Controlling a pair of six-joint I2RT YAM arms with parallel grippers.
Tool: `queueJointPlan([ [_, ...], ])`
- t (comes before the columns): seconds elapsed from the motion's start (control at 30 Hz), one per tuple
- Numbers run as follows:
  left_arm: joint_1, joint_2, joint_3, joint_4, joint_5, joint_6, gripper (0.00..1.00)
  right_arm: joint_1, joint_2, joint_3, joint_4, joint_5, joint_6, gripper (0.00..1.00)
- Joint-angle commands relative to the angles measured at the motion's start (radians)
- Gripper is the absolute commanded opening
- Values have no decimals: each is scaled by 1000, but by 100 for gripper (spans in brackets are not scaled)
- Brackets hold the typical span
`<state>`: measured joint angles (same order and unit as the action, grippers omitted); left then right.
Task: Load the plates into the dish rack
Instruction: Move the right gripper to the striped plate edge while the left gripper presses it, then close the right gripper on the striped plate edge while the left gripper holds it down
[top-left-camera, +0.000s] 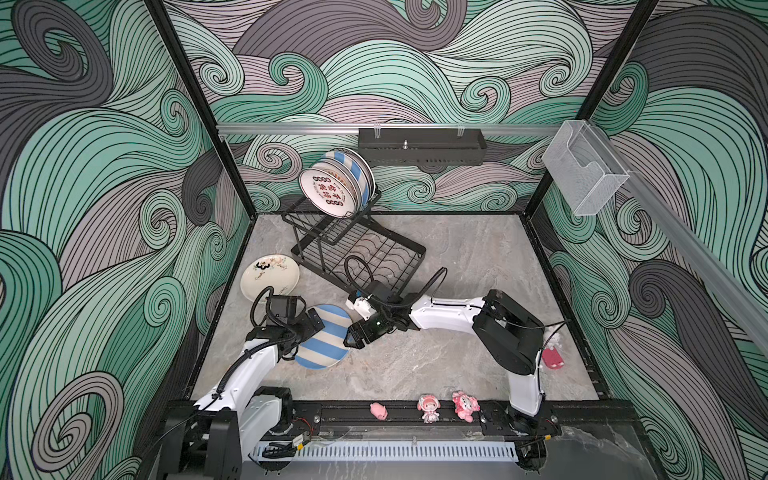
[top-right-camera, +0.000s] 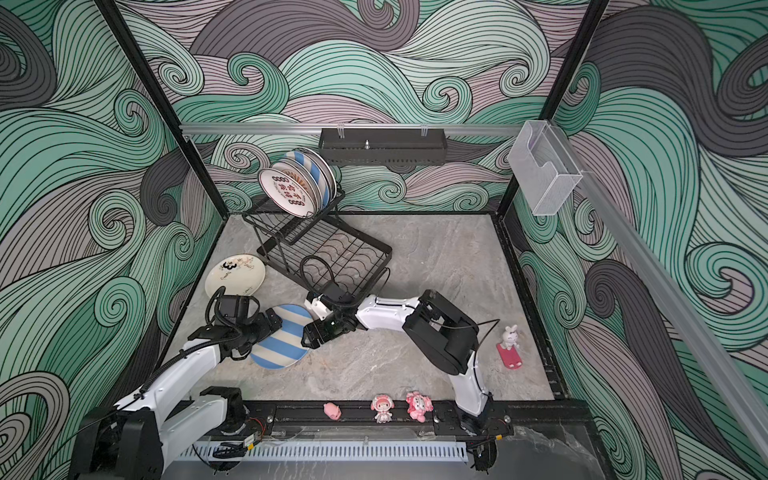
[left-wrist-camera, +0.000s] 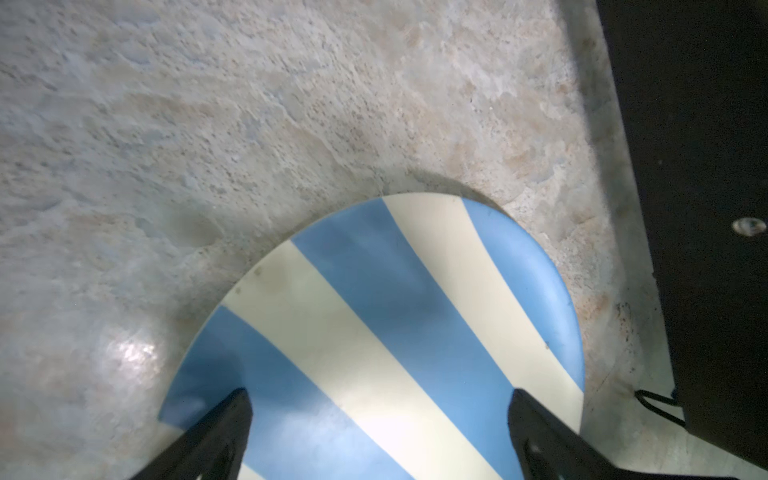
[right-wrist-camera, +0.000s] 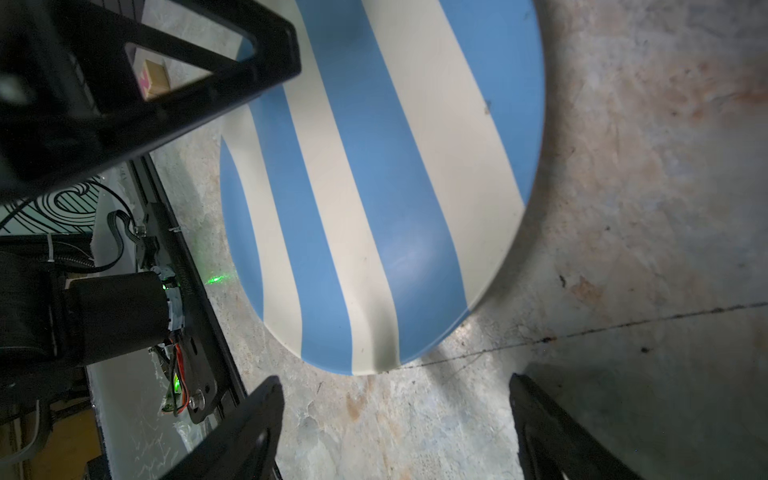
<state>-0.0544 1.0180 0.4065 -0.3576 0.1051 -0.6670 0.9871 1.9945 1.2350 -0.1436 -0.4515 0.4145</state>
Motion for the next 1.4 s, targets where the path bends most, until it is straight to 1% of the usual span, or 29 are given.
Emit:
queueJointPlan([
  [0.0, 8, 26, -6, -50, 39, -20, 99, -5, 30, 39, -9, 13, 26, 85],
  [0.13, 8, -38, 24, -107, -22, -14, 99, -6, 58, 71, -19, 10, 28, 85],
  [0.33, 16, -153, 36, -153, -243, -23, 99, -5, 74, 99, -38, 12, 26, 85],
  [0.37, 23, -160, 38, -163, -270, -23, 98, -8, 74, 99, -40, 16, 25, 85],
  [0.43, 47, -148, 41, -168, -284, -15, 98, -7, 74, 102, -43, 21, 22, 85],
  [0.5, 76, -104, 32, -139, -254, -14, 98, -8, 77, 105, -44, 21, 20, 85],
  [0.57, 98, -53, 24, -97, -194, -25, 99, -11, 81, 110, -49, 22, 18, 85],
  [0.67, 102, 13, 26, -49, -130, -43, 99, -16, 81, 112, -49, 26, 19, 85],
  [0.83, 103, 72, 62, -47, -67, -25, 99, -29, 91, 111, -31, 25, 37, 86],
  [1.07, 102, 160, 63, -24, 39, -9, 99, -35, 121, 132, -22, 1, 44, 84],
  [1.13, 102, 166, 57, -14, 68, -12, 98, -37, 124, 133, -15, -7, 46, 84],
  [1.27, 101, 160, 48, -26, 89, -11, 98, -46, 121, 124, 24, -42, 60, 84],
  [1.37, 102, 153, 37, -30, 106, -13, 99, -56, 108, 96, 87, -73, 89, 80],
])
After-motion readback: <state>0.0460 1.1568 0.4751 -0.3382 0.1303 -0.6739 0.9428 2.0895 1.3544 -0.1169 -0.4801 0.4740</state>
